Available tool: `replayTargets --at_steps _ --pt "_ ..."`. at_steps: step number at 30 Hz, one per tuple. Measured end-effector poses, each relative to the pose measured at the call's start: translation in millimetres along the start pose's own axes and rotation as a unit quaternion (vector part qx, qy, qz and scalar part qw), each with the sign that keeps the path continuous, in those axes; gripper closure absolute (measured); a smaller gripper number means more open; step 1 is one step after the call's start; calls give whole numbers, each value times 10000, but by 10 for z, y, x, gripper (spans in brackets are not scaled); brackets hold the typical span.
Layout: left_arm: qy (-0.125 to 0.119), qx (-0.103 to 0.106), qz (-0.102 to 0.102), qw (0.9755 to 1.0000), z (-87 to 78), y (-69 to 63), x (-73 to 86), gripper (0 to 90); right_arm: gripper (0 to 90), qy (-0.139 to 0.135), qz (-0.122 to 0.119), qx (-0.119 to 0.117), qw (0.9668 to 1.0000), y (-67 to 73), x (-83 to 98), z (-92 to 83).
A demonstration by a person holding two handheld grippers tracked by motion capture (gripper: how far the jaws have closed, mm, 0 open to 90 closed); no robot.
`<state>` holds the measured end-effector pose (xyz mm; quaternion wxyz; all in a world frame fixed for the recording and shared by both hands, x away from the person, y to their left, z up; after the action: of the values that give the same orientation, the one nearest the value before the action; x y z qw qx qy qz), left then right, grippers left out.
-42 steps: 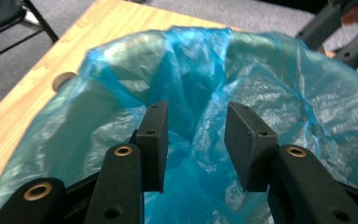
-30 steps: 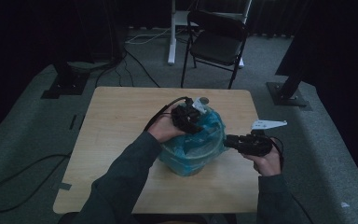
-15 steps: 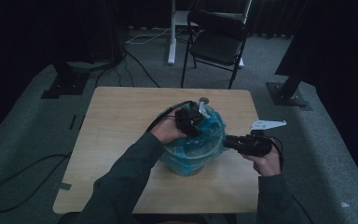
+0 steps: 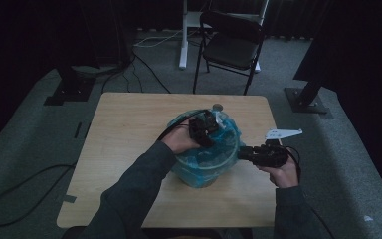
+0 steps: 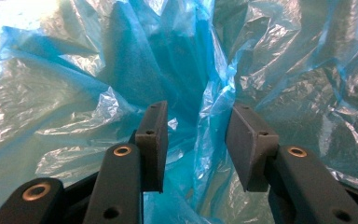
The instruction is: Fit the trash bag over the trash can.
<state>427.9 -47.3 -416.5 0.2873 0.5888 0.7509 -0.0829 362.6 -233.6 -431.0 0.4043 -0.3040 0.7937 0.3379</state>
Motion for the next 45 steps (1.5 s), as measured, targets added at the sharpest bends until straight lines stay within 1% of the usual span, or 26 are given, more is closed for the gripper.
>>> replayTargets --at_steps 1,5,8,19,24,25,26,29,30,34,41,45 --pt "0 0 0 10000 0 0 0 592 648 0 0 0 10000 0 0 0" --pt "232 -50 91 9997 49 -13 11 584 649 19 -1 -20 10000 8 3 12" --pt "347 -84 143 9993 79 -25 19 578 651 36 3 -31 10000 13 4 17" --pt "642 -212 313 9972 150 -52 41 572 655 43 3 -50 10000 17 7 24" --pt "803 -258 418 9956 180 -61 54 569 656 43 2 -53 10000 21 5 21" --pt "803 -258 418 9956 180 -61 54 567 656 43 2 -53 10000 21 5 21" --pt "858 -277 458 9949 194 -68 60 567 656 41 1 -54 10000 21 5 20" --pt "948 -265 495 9939 210 -77 68 560 658 37 0 -56 10000 20 5 17" --pt "1019 -275 536 9930 223 -80 74 560 658 37 4 -54 10000 20 5 16" --pt "1055 -279 582 9923 236 -85 80 558 659 34 -1 -64 10000 22 4 16" --pt "1226 -313 684 9896 269 -103 97 554 661 25 -21 -75 10000 31 -2 13" --pt "1268 -330 718 9888 276 -105 101 548 661 19 -19 -72 10000 29 0 6"
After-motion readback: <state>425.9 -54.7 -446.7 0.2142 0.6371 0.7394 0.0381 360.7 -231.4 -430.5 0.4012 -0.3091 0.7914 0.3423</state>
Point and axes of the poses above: each handheld gripper's, and its own axes: z roughly forward along the jaws, x roughly out of its underside, y roughly to its left, the point moved 5 cm from there along z, roughly forward along the jaws, and after that the axes turned 5 degrees about -y, right-handed, at the moved point
